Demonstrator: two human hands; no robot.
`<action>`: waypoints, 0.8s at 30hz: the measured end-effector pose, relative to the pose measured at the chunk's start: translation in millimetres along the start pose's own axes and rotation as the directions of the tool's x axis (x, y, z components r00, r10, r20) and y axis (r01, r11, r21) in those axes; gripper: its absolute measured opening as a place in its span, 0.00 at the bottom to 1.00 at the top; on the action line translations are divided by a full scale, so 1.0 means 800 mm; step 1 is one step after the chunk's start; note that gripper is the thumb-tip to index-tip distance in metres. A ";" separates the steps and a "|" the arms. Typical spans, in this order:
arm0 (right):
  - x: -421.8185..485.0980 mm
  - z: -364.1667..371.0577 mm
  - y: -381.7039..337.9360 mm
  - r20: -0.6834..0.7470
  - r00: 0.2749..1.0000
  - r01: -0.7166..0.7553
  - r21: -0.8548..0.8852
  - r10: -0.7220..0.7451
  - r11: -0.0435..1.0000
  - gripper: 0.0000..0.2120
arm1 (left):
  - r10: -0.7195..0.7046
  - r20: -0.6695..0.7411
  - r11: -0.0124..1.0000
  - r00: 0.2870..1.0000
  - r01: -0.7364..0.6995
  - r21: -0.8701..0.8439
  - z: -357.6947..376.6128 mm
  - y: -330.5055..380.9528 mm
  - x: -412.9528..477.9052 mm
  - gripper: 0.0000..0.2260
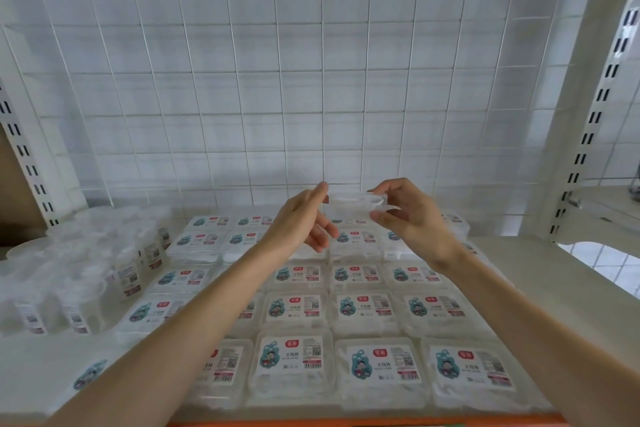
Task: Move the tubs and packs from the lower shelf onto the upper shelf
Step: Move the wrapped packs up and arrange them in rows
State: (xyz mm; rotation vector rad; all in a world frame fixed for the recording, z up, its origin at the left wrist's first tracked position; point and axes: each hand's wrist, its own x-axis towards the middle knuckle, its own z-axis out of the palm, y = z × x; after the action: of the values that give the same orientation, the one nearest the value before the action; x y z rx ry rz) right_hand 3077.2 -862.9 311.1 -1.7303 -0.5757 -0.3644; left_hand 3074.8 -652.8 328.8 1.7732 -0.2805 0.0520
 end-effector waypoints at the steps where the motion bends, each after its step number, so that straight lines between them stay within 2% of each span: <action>1: -0.001 0.001 0.000 0.008 1.000 0.005 -0.016 -0.005 1.000 0.13 | -0.002 0.007 1.000 1.000 0.002 -0.018 0.002 0.001 0.000 0.15; 6: -0.001 0.001 0.001 0.012 1.000 0.003 -0.084 -0.002 0.997 0.14 | -0.001 0.009 0.997 1.000 0.001 -0.074 0.005 -0.001 -0.001 0.12; 11: -0.002 0.001 0.001 -0.010 1.000 -0.013 -0.169 0.012 0.985 0.16 | -0.063 0.043 0.980 0.997 0.070 -0.184 0.004 -0.006 0.002 0.11; 15: -0.003 0.002 -0.003 0.008 0.997 -0.078 -0.102 0.079 0.992 0.17 | -0.034 0.025 0.969 0.999 0.040 -0.243 0.003 -0.009 0.003 0.13; 19: -0.002 0.000 -0.004 -0.051 0.977 -0.204 0.045 0.206 0.978 0.15 | -0.003 -0.004 0.979 1.000 0.002 -0.203 0.000 -0.011 0.003 0.14; 24: 0.000 0.002 -0.002 -0.124 0.968 -0.225 -0.056 0.217 0.973 0.13 | 0.066 0.036 0.994 0.997 -0.062 -0.090 0.003 -0.010 0.000 0.14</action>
State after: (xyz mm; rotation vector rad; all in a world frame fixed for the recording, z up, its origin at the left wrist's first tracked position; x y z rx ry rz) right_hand 3076.0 -861.3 312.1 -1.8058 -0.2835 -0.3281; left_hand 3076.7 -653.5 320.3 1.6784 -0.3625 0.0504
